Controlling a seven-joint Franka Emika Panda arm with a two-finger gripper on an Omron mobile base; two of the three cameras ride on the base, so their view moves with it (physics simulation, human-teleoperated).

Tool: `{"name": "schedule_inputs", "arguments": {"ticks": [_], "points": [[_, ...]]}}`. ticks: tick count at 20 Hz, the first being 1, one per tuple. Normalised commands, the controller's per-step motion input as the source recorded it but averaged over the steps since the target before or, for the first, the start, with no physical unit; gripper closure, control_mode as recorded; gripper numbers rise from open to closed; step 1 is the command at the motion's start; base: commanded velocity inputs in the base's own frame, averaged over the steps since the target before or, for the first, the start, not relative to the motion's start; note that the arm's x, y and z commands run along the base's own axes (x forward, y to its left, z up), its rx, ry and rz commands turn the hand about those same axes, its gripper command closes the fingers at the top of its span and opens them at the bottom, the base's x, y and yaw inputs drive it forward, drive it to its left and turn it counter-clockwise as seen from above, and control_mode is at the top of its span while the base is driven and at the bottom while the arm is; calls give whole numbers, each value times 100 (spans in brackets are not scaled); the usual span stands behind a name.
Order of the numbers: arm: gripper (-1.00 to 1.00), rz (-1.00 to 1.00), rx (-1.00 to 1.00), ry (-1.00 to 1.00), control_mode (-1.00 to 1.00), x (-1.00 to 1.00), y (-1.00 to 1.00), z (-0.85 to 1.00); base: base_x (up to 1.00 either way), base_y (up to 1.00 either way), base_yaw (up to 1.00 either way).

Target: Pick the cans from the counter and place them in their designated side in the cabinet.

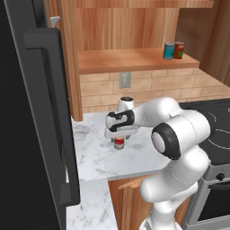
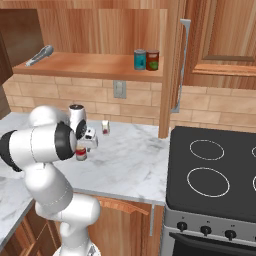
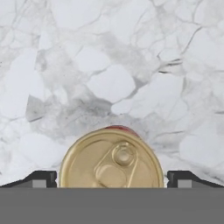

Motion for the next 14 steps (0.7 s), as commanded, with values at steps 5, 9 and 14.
{"name": "schedule_inputs", "arguments": {"ticks": [5,9,14], "points": [[100,0,0,0,-100,3,0,-10,0,0,0],[100,0,0,0,-100,0,0,0,0,0,0],[100,0,0,0,-100,0,0,3,0,0,0]]}}
